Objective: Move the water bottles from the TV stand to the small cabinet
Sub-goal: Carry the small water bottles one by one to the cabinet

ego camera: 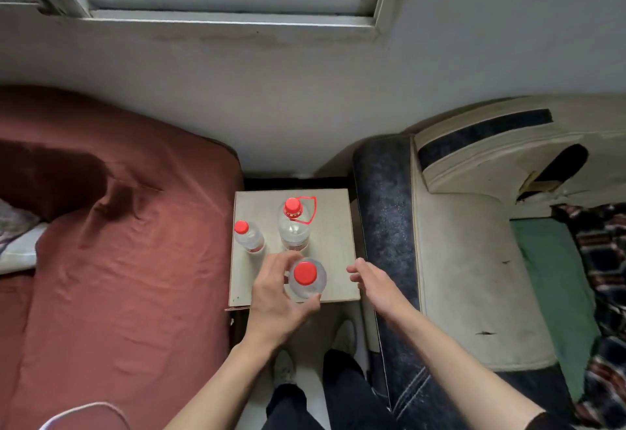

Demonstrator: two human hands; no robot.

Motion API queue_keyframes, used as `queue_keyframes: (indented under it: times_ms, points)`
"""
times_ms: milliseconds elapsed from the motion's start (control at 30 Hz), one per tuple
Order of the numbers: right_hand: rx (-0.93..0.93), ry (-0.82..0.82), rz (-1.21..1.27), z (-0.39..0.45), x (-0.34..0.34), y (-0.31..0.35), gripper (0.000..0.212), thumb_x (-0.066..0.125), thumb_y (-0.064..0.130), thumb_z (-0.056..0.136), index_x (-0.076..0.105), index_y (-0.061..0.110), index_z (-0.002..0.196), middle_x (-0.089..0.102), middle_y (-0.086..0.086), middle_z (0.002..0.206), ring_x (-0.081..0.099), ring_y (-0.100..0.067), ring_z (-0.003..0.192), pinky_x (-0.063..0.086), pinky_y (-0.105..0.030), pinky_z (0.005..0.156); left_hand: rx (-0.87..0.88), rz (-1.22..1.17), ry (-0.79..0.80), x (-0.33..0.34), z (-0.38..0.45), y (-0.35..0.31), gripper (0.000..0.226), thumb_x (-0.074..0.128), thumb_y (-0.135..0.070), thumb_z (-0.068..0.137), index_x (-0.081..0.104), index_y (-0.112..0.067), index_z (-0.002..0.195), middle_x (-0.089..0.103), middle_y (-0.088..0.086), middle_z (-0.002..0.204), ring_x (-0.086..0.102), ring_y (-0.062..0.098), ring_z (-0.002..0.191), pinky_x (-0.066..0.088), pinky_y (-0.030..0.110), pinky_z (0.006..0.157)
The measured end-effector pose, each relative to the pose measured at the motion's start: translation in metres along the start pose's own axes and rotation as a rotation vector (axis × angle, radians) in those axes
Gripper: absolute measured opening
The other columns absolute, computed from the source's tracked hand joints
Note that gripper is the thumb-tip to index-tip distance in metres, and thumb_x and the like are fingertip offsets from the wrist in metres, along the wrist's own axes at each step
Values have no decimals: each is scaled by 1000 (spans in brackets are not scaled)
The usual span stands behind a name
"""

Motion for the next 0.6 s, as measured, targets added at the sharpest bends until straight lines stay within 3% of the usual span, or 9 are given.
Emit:
queue_keyframes:
  times_ms: [100,200,300,367,467,600]
  points:
    - [-70,25,-223,11,-3,7,38,37,43,102,62,17,117,64,1,116,56,-14,111,36,-27,88,-41,16,8,15,7,19,56,88,-14,57,63,-19,108,61,-6,102,61,7,96,46,12,81]
    - [-162,65,-369,23,-2,10,38,39,43,102,56,21,128,58,4,127,50,-8,115,35,-24,94,-93,46,7,29,15,40,56,83,-14,56,62,-18,108,60,-7,102,58,1,96,44,9,82]
    - [-195,89,-492,39,-2,4,45,36,53,99,49,30,135,51,5,139,46,-13,126,35,-39,109,-153,47,-20,42,22,64,54,82,-11,57,62,-19,107,59,-8,100,58,1,93,46,13,79]
    - [-205,88,-561,49,-4,2,47,33,55,98,45,33,138,46,6,144,42,-16,131,33,-47,111,-179,42,-21,54,28,81,53,81,-13,59,62,-20,108,58,-12,101,59,4,93,48,16,80]
    - [-215,89,-660,64,-7,-3,47,34,52,100,41,33,142,42,8,148,36,-17,137,29,-47,110,-208,41,-29,72,34,106,56,81,-14,59,60,-23,110,55,-17,103,59,6,95,50,19,80]
    - [-213,115,-715,80,-6,-12,51,33,54,100,35,34,146,39,9,152,32,-17,140,25,-47,110,-246,77,-51,91,34,135,58,81,-11,59,60,-22,112,57,-8,103,60,13,92,52,26,79]
Point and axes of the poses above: each hand's wrist, its own z-axis towards the middle knuckle, its own x-axis out of the palm, y = z × x, the point moved 9 cm from there along z, towards the middle knuckle
